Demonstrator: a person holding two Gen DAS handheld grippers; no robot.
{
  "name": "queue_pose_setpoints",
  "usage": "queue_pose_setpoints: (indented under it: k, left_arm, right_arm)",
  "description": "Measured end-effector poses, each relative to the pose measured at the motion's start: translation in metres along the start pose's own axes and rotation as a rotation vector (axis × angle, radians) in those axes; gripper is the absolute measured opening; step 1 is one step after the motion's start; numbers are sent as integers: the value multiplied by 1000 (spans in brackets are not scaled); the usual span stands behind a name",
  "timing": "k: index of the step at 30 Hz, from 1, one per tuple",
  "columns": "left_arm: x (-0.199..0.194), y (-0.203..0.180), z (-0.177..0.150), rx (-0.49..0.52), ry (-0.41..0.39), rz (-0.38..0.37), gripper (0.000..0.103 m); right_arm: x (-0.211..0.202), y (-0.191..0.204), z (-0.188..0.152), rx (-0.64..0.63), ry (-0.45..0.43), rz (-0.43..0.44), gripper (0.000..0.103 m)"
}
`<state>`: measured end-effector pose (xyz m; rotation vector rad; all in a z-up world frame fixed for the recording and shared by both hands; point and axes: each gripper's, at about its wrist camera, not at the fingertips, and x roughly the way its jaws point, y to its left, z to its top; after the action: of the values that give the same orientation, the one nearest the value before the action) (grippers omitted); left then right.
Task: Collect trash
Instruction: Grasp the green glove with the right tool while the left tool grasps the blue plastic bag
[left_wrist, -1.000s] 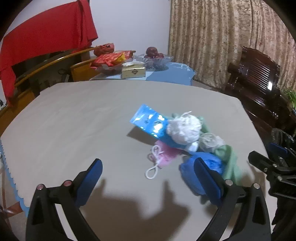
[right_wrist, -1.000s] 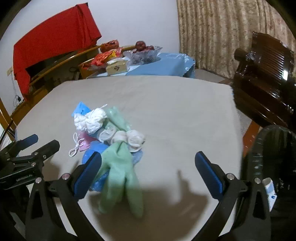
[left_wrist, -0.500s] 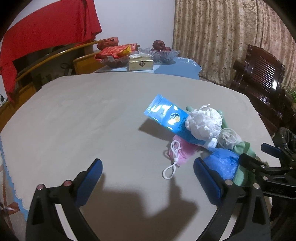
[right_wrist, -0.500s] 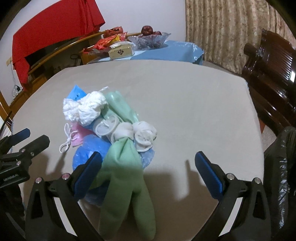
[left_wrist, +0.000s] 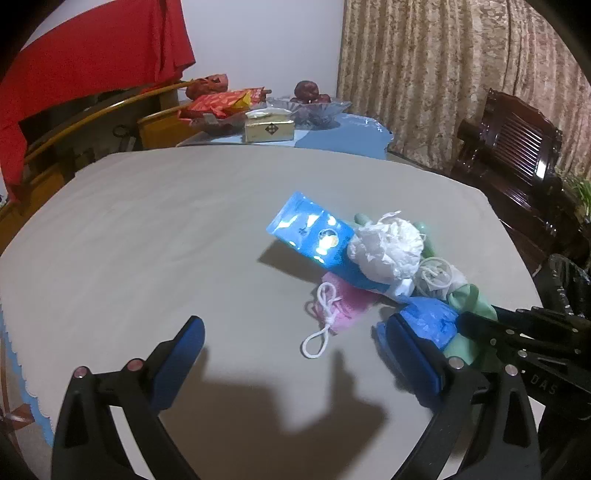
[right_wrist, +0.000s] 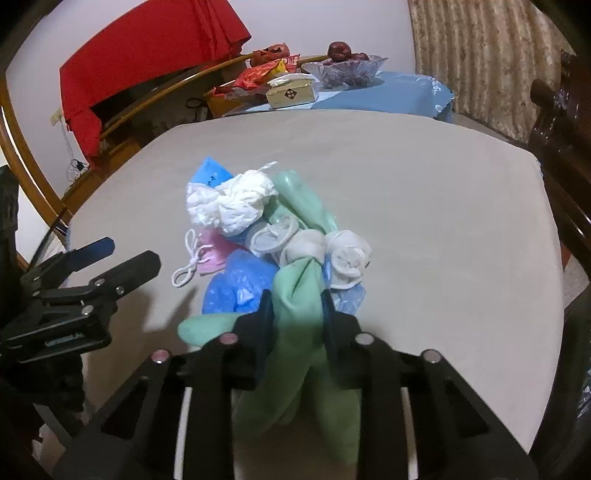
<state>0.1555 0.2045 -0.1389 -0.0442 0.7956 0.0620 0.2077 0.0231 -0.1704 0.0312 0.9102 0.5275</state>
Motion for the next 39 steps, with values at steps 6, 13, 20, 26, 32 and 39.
queue_pose_setpoints:
  k: [6, 13, 20, 26, 32, 39]
  left_arm:
    - [-5, -8, 0, -1, 1, -17, 95]
    - [-8, -27, -2, 18, 0, -48, 95]
    - [-2, -57, -8, 54, 26, -90, 95]
    - [10, -79, -12, 70, 49, -121, 95]
    - [22, -95, -16, 66, 96, -179, 82]
    - [28, -100, -23, 28, 143, -240, 51]
  right_arm:
    - [-25, -2, -1, 7, -43, 27, 18]
    - [-57, -12, -6, 37, -84, -11, 18]
    - [-68, -38, -22, 90, -71, -92, 18]
    - [-71, -48, -31, 89, -64, -121, 18]
    - [-72, -55, -33, 94, -57, -132, 18]
    - [-74, -58, -35, 95, -53, -136, 18]
